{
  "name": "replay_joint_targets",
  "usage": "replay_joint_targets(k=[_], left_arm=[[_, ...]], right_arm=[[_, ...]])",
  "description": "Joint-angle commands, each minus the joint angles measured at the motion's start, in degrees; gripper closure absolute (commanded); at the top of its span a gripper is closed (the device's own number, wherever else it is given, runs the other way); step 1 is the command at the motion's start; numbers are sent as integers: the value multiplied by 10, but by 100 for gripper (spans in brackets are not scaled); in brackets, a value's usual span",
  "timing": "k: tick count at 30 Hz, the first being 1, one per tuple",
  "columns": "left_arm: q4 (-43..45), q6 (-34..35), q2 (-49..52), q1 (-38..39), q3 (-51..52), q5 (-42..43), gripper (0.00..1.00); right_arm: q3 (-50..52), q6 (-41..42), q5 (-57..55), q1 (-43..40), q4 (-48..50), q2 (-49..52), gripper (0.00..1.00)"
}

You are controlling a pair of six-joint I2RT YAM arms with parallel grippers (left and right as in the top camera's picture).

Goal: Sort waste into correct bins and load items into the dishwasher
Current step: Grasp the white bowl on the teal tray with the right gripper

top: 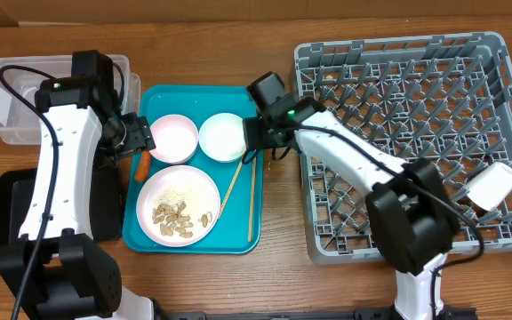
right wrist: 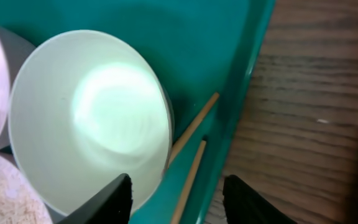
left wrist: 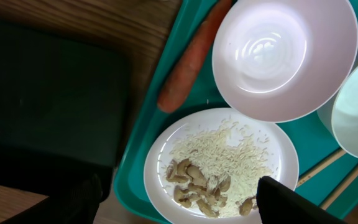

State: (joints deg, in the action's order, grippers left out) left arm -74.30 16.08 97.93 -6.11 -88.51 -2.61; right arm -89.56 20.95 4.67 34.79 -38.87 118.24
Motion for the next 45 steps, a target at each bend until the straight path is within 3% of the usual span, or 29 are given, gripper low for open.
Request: replay_joint_targets(k=[1,2,4,7,18,26,36,41,45], left_arm=[[0,9,-15,2,-10,-1,18],[0,9,-15,2,-10,-1,18],[0,9,-15,2,-10,-1,18],[0,9,-15,2,-10,-1,18],[0,9,-15,2,-10,-1,18],[2,9,-15,2,-10,-1,18],[2,9,-15,2,-10,-1,18],[1,9,-15,2,-10,-1,18],[2,9,-15,2,-10,3,17]], right_arm=[[-5,17,-10,9,11,18,59],[-5,18,-10,9,12,19,64],[-5,19,-10,9,15,19,86],[-5,20,-10,9,16,19,96],[-14,35,-10,11,7,18,96],[-159,-41,-111,-31,-126,-63,96],[-196,-90,-522,-160,-271,-137,96],[-148,19,-683,-272,-274,-136,96],[-96,31,-817,-314,-227,-125,96]])
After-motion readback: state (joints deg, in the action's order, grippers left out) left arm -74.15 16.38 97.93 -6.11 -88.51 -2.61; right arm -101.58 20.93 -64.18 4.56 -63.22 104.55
